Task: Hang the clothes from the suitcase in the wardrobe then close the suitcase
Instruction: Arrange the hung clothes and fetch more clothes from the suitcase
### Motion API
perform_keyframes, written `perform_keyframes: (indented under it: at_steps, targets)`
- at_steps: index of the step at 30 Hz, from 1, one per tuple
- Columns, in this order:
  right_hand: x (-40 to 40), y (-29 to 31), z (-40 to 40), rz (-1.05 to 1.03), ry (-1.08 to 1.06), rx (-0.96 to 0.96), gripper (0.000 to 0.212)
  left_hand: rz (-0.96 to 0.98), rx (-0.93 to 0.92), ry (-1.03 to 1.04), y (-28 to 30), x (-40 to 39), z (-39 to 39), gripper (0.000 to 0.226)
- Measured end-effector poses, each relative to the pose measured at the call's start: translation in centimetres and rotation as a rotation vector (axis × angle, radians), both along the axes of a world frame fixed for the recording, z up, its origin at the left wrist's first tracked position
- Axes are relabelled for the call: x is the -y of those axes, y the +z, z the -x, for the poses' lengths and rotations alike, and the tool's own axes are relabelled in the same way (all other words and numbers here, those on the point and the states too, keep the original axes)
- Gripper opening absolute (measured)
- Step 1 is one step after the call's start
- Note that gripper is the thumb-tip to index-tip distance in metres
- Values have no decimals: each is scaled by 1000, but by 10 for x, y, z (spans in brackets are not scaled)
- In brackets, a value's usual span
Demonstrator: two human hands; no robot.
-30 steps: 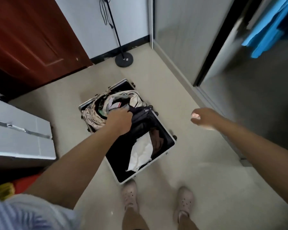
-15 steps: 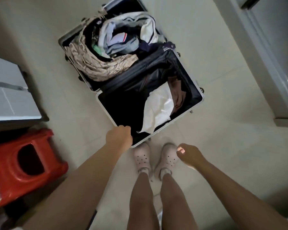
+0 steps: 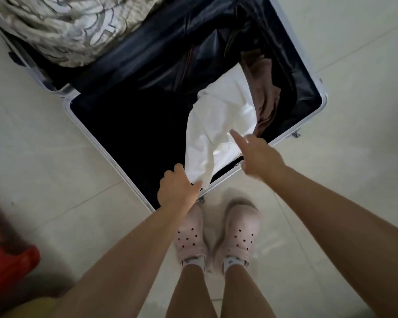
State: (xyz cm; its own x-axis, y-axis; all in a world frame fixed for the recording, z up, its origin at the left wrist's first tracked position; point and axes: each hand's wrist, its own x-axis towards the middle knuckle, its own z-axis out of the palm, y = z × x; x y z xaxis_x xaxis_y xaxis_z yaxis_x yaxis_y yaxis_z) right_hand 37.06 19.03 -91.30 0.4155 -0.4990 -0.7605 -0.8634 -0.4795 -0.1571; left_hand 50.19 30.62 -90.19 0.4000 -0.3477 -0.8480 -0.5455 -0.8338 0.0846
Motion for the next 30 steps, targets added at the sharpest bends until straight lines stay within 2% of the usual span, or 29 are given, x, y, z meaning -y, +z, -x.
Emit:
perform_keyframes:
  at_steps: [2, 3, 4, 6, 8, 10, 12, 14, 18, 20, 21, 24, 28, 30]
  targets:
    - [1, -17, -4, 28, 16, 3, 79, -7, -22, 78, -22, 0, 1, 80]
    - [-1, -29, -5, 38, 25, -18, 73, -7, -54, 108, -34, 0, 3, 86]
    - [-4, -37, -7, 52, 34, -39, 61, -1, -76, 104, -42, -2, 5, 83]
    - [-8, -50, -8, 72, 45, -59, 35, 3, -66, -52, -55, -4, 6, 48]
    - [-8, -56, -5, 59, -5, -21, 25, 41, -55, -234, -57, -4, 4, 20]
    - [-7, -53, 0, 15, -128, 67, 20, 97, -129, -216, -51, -3, -4, 18]
    - [-4, -41, 4, -20, -233, 117, 26, 138, -218, -49, -43, -1, -16, 34]
    - [-1, -18, 4, -90, -324, 148, 39, 191, -253, 107, -23, 1, -27, 37]
    - [10, 52, -6, -224, -518, 247, 26, 344, -224, 367, 33, 11, -37, 32]
    - [20, 92, -11, -266, -571, 321, 37, 417, -181, 422, 67, 23, -43, 28]
    - [25, 113, -14, -296, -597, 361, 40, 439, -163, 433, 85, 30, -48, 23]
    - [43, 185, -17, -355, -681, 456, 26, 492, -113, 402, 144, 51, -63, 13]
    - [69, 283, -23, -313, -786, 549, 24, 592, -97, 232, 233, 78, -83, 28]
    - [84, 335, -34, -280, -830, 627, 22, 655, -54, 179, 283, 97, -93, 23]
